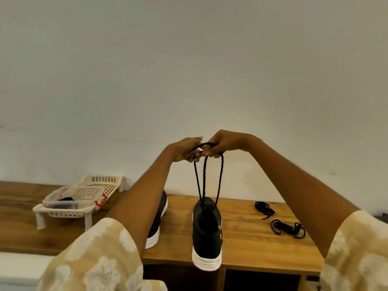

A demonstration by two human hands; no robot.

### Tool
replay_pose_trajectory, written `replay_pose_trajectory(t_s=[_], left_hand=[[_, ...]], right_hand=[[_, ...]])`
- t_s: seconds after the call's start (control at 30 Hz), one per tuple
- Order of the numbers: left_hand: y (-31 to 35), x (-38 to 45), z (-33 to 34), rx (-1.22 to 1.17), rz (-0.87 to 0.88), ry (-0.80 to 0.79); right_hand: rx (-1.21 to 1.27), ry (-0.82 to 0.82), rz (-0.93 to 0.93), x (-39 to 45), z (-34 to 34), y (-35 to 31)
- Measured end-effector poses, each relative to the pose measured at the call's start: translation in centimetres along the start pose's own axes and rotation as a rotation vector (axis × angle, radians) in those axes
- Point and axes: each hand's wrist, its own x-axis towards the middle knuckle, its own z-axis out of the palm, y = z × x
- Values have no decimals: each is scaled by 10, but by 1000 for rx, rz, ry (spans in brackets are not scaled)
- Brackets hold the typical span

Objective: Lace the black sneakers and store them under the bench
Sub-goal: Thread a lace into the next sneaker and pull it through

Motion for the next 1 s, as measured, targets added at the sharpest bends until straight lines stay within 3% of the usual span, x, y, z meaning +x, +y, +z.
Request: replay_pose_trajectory(t_s=[0.1, 0.23, 0.33, 0.4, 0.5, 0.57, 0.63, 0.7, 0.77, 0.83, 0.9, 1.0], left_hand=[[0, 1, 3, -30, 7, -84], [-8, -2, 6, -32, -9, -181], [-19, -1, 10, 92, 39, 35], [-28, 4, 12, 44, 120, 286], [-44, 8, 20, -524, 85, 472], [-59, 8, 26, -971, 47, 548], [-75, 8, 29, -1208, -14, 688], [-93, 6, 34, -961, -150, 824], [-115, 6, 32, -201, -248, 834], [-139, 5, 32, 479, -251, 680], [-155, 5, 31, 804, -236, 515], [-172, 6, 33, 1006, -235, 333]], right_hand=[[-171, 205, -61, 3, 8, 10], [-99, 388, -97, 2, 25, 27], [27, 466, -56, 2, 31, 35], [-198, 491, 50, 1, 31, 43], [-548, 449, 251, -9, 36, 61], [-679, 321, 383, -21, 44, 76], [-793, 160, 537, -33, 58, 91], [-858, 15, 711, -46, 74, 112], [-882, -82, 867, -56, 89, 136], [-897, -134, 979, -63, 103, 155], [-888, -150, 1056, -67, 118, 170], [-838, -126, 1057, -65, 142, 187]])
